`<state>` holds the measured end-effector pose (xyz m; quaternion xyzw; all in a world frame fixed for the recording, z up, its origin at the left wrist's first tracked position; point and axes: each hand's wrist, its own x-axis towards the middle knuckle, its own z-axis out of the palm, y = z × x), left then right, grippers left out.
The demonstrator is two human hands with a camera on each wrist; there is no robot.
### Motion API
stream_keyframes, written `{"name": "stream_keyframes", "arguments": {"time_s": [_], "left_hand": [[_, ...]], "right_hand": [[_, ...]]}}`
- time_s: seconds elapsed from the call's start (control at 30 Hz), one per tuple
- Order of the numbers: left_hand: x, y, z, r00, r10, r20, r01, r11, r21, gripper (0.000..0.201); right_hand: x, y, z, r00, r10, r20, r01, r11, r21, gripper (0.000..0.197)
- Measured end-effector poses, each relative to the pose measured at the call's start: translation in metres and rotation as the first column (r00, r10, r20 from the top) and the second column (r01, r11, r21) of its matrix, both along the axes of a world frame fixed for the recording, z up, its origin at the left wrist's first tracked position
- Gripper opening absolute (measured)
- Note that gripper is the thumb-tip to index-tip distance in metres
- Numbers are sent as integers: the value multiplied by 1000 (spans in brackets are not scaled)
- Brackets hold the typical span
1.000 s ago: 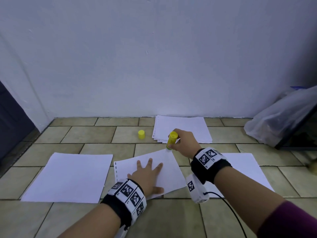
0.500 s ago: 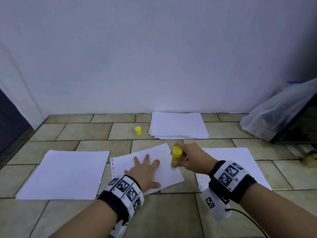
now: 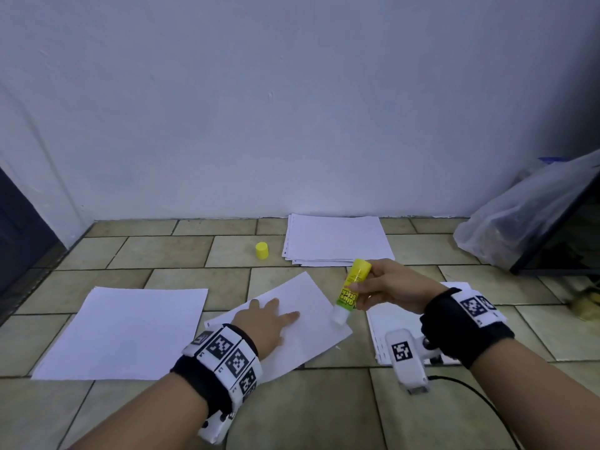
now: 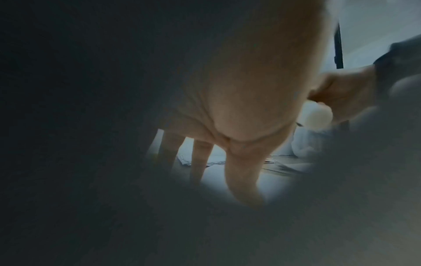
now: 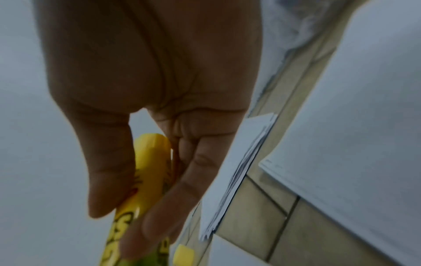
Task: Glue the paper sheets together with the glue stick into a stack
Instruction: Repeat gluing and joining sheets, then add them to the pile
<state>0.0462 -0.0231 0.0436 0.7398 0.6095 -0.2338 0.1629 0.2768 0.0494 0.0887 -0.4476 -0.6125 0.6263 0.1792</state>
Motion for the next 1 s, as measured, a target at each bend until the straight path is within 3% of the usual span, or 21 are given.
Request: {"name": "stream_keyframes", "arguments": {"time_s": [0.17,0.27,0.4,0.53,0.7,0.83,1.0], "left_hand": [[0,-6,4,997,40,-61,-33,994,105,73],[-1,-7,0,999,38,9,-39,984,175,78],[-6,-4,-7,983,48,176,-76,984,158,69],[-16,2,-12,979,47,197,-75,988,136,84],[-20,9,-17,962,66,265,-103,986,128,91],[-19,9,-18,968,73,242,-109,985,138,89],[-19,5,-16,956,96,276,-136,982,129,90]], "right_hand": [[-8,8,-7,963,-191,-190,154,970,-190,6],[-17,14,-13,929,-310,-204,268,941,-207,5],[-32,22,-21,910,-377,-172,360,925,-123,4],[-54,29,-29,922,-381,-69,387,917,103,14],[-85,32,-39,959,-225,173,126,885,449,26],[-109,36,-38,970,-124,209,-2,855,519,25],[-117,43,-34,888,-16,460,-261,807,530,29]]}}
